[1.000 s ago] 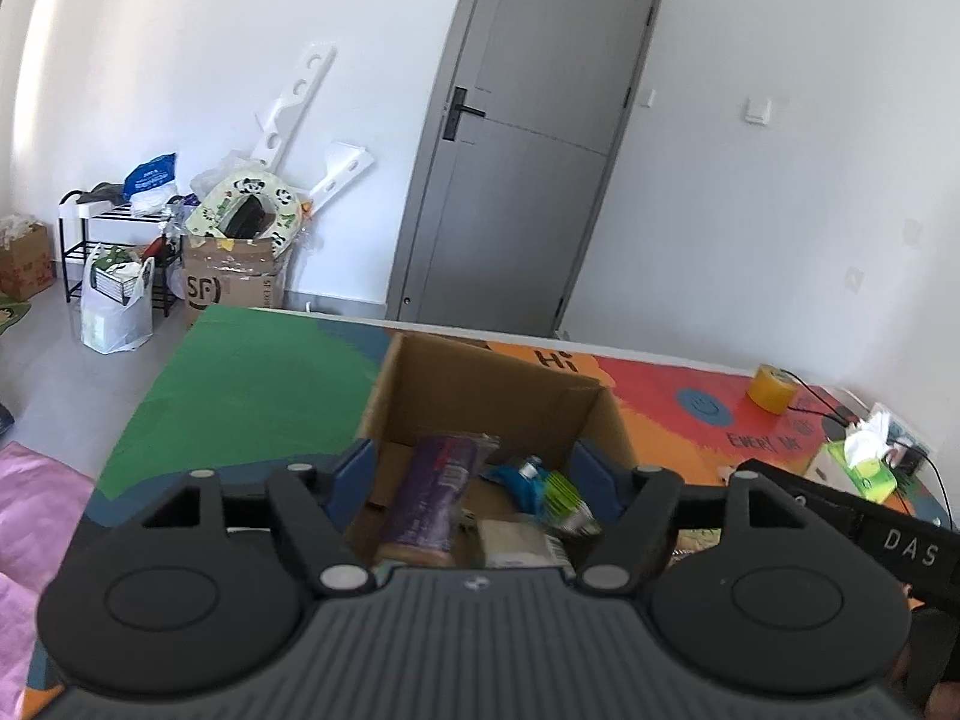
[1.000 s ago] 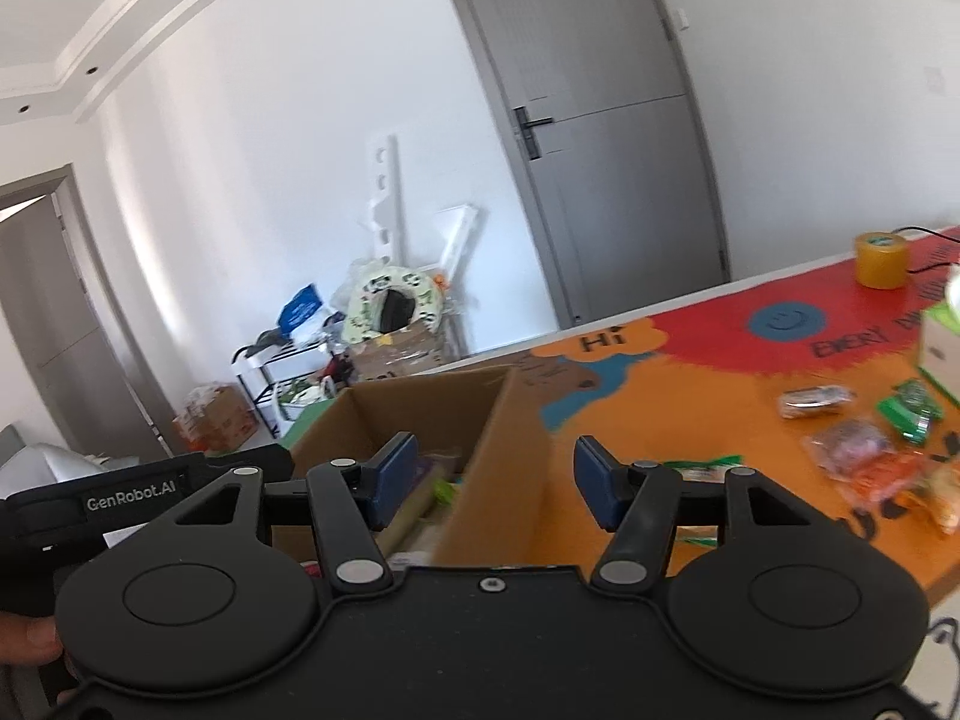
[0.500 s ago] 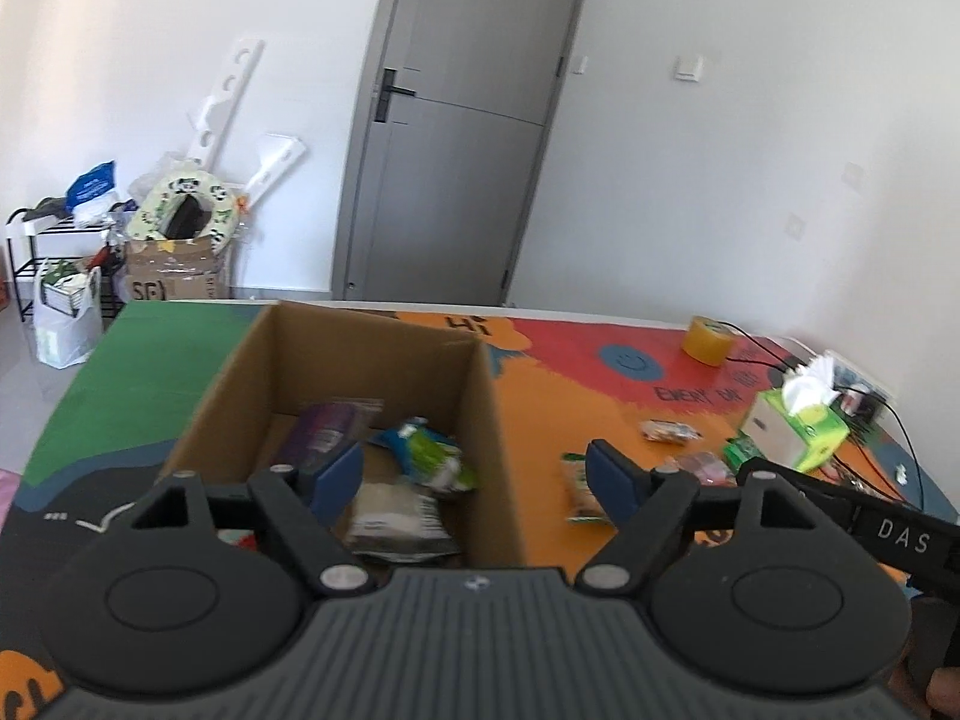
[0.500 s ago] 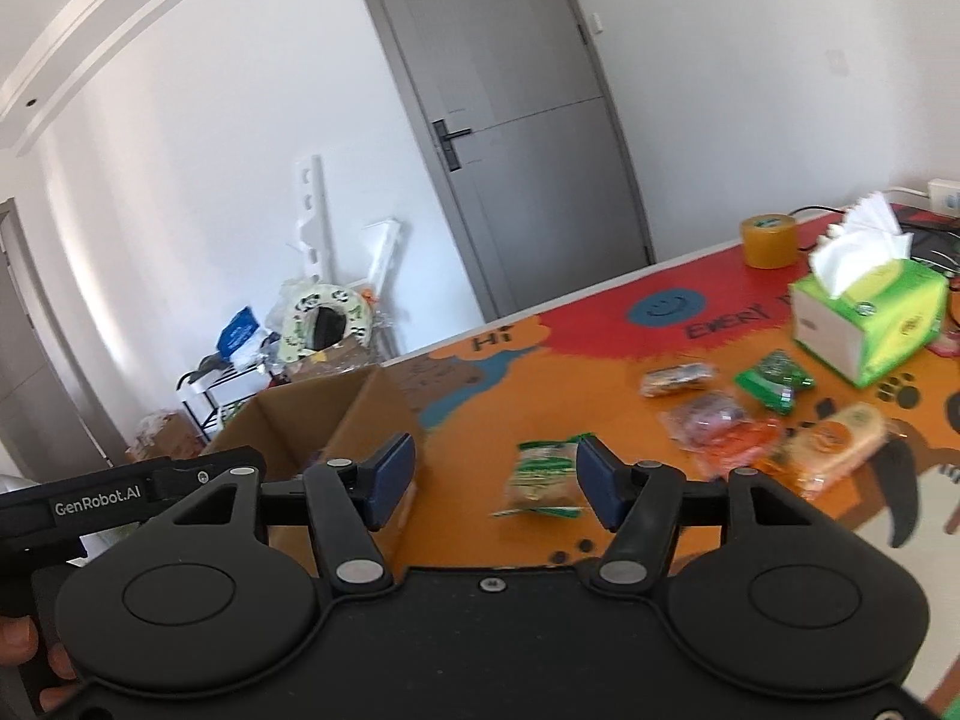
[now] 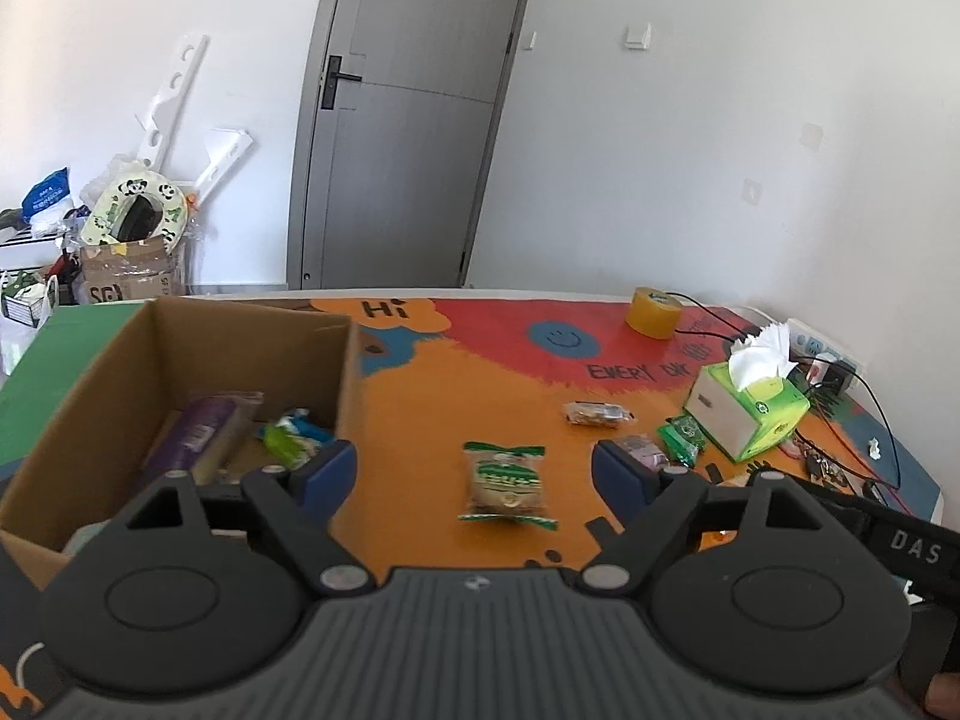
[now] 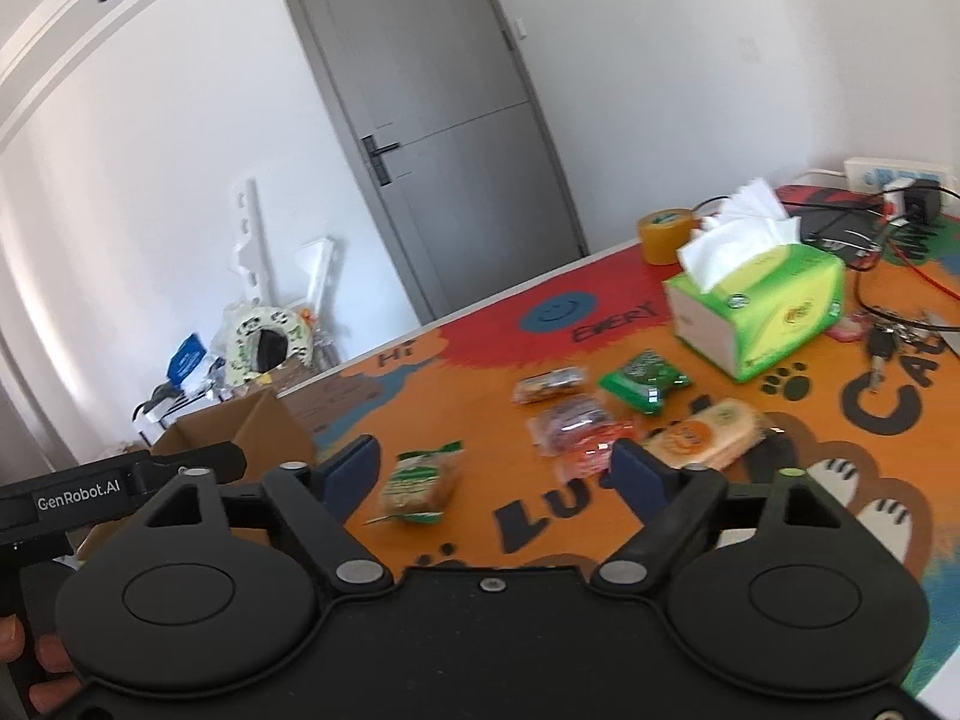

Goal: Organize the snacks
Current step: 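Withdraw both tools toward the green cake and orange-labelled bread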

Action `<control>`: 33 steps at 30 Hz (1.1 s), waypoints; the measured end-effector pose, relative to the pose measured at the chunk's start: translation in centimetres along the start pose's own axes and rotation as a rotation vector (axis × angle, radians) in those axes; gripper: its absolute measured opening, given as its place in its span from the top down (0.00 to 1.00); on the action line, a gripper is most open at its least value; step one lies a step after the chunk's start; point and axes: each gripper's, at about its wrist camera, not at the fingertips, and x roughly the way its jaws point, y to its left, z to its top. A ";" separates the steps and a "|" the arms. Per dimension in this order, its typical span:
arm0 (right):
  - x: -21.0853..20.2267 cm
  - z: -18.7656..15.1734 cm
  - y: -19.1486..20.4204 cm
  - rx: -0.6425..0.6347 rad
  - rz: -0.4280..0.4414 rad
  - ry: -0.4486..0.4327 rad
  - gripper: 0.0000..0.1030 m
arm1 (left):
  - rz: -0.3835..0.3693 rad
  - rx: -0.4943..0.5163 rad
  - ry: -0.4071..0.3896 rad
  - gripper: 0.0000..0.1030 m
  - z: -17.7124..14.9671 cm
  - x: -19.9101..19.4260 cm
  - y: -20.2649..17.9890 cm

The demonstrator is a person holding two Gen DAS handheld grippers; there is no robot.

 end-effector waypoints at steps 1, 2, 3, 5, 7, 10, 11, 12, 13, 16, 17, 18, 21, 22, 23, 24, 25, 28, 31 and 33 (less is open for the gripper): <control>0.0 0.0 -0.4 0.008 -0.003 -0.002 0.13 | -0.002 -0.001 0.005 0.18 0.1 0.3 -0.4; 0.0 0.1 -0.8 0.012 -0.005 -0.004 0.11 | -0.002 -0.002 0.010 0.18 0.1 0.7 -0.8; 0.1 0.1 -1.2 0.014 -0.007 -0.004 0.09 | -0.003 0.000 0.013 0.17 0.1 1.0 -1.1; 0.3 0.2 -1.8 0.015 -0.015 -0.001 0.04 | -0.002 0.011 0.014 0.17 0.2 1.6 -1.7; 0.6 0.3 -2.3 0.013 -0.028 0.000 0.01 | -0.002 0.016 0.021 0.17 0.3 2.3 -2.1; 1.3 0.3 -3.1 0.020 -0.037 0.018 0.01 | -0.004 0.018 0.039 0.17 0.3 3.4 -2.6; 1.6 0.4 -3.5 0.026 -0.040 0.023 0.01 | -0.004 0.018 0.046 0.17 0.3 3.9 -2.8; 1.9 0.4 -3.8 0.030 -0.044 0.028 0.01 | -0.003 0.017 0.051 0.17 0.2 4.3 -2.9; 2.2 0.4 -4.0 0.030 -0.050 0.034 0.01 | -0.003 0.018 0.058 0.17 0.2 4.7 -3.0; 3.3 0.3 -5.0 0.037 -0.077 0.060 0.00 | 0.003 0.016 0.081 0.17 0.0 6.1 -3.3; 3.5 0.2 -5.3 0.043 -0.082 0.067 0.00 | 0.005 0.016 0.089 0.17 0.0 6.5 -3.4; 3.9 0.2 -5.7 0.051 -0.088 0.075 0.00 | 0.007 0.016 0.094 0.17 -0.1 6.9 -3.4; 4.8 0.2 -6.5 0.068 -0.109 0.091 0.00 | 0.017 0.013 0.114 0.17 -0.3 8.3 -3.7; 5.1 0.2 -6.7 0.072 -0.115 0.093 0.00 | 0.019 0.010 0.119 0.17 -0.4 8.7 -3.7; 5.3 0.2 -6.9 0.074 -0.117 0.094 0.01 | 0.021 0.007 0.122 0.17 -0.5 9.1 -3.8; 5.6 0.3 -7.1 0.076 -0.121 0.095 0.01 | 0.025 0.004 0.128 0.17 -0.5 9.5 -3.9; 5.9 0.4 -7.2 0.077 -0.126 0.098 0.02 | 0.030 -0.004 0.135 0.17 -0.6 10.0 -3.9; 6.9 0.4 -7.7 0.089 -0.151 0.107 0.11 | 0.042 -0.007 0.140 0.17 -0.8 11.2 -4.2; 8.0 0.4 -8.5 0.109 -0.183 0.121 0.21 | 0.052 0.006 0.134 0.17 -0.9 12.1 -4.4; 8.5 0.5 -8.8 0.111 -0.203 0.126 0.23 | 0.054 0.008 0.140 0.17 -1.0 12.8 -4.5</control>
